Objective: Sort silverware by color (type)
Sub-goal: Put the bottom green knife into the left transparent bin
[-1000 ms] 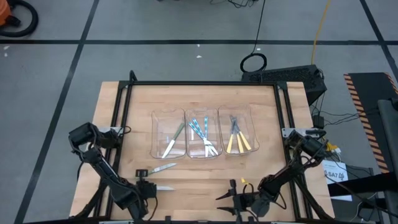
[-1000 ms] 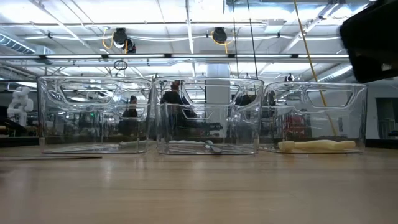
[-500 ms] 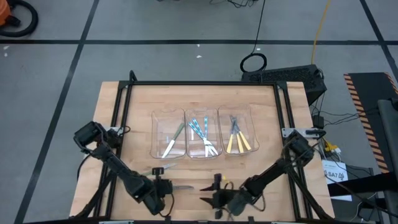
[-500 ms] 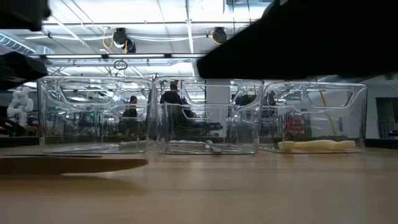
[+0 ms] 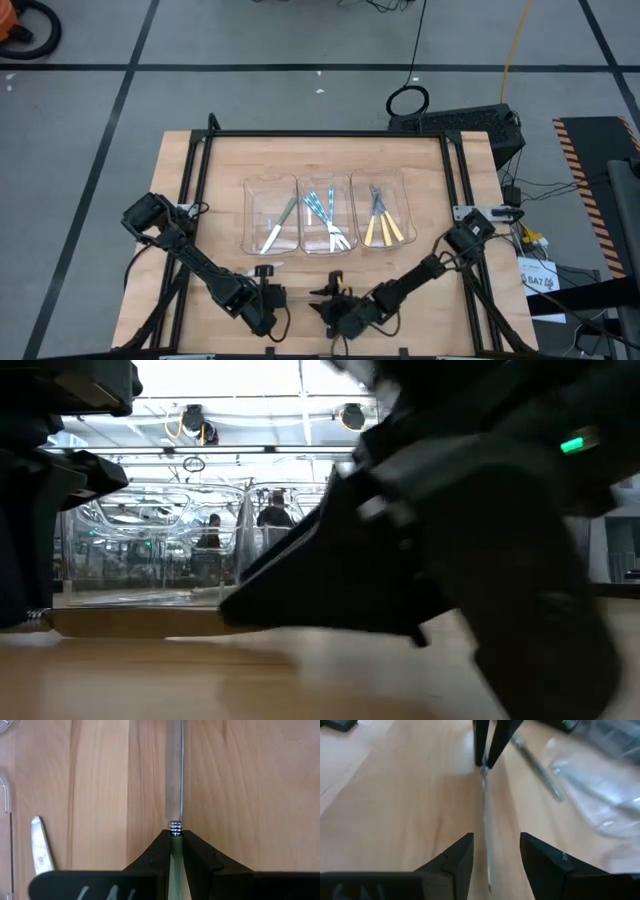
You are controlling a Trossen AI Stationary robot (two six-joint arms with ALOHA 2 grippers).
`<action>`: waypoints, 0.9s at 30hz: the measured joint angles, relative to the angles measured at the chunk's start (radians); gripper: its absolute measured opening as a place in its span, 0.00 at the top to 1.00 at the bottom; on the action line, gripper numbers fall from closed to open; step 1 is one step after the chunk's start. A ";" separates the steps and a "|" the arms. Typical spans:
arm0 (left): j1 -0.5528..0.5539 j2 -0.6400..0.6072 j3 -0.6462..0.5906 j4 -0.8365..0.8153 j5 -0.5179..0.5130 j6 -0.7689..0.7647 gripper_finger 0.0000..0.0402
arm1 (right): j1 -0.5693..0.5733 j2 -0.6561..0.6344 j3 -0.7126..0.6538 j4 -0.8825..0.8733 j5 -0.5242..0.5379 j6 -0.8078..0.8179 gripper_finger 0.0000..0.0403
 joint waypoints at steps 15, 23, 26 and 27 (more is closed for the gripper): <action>0.000 -0.003 0.000 0.010 -0.003 0.039 0.90 | -0.076 0.013 0.002 -0.063 -0.151 0.061 0.97; -0.037 0.002 -0.001 -0.009 -0.110 0.059 0.86 | -0.080 0.013 0.002 -0.070 -0.148 0.110 0.99; -0.069 0.005 -0.004 -0.058 -0.163 0.046 0.77 | -0.083 0.014 0.001 -0.070 -0.151 0.137 0.99; -0.079 0.005 -0.004 -0.069 -0.173 0.031 0.73 | -0.084 0.014 0.001 -0.071 -0.152 0.139 0.99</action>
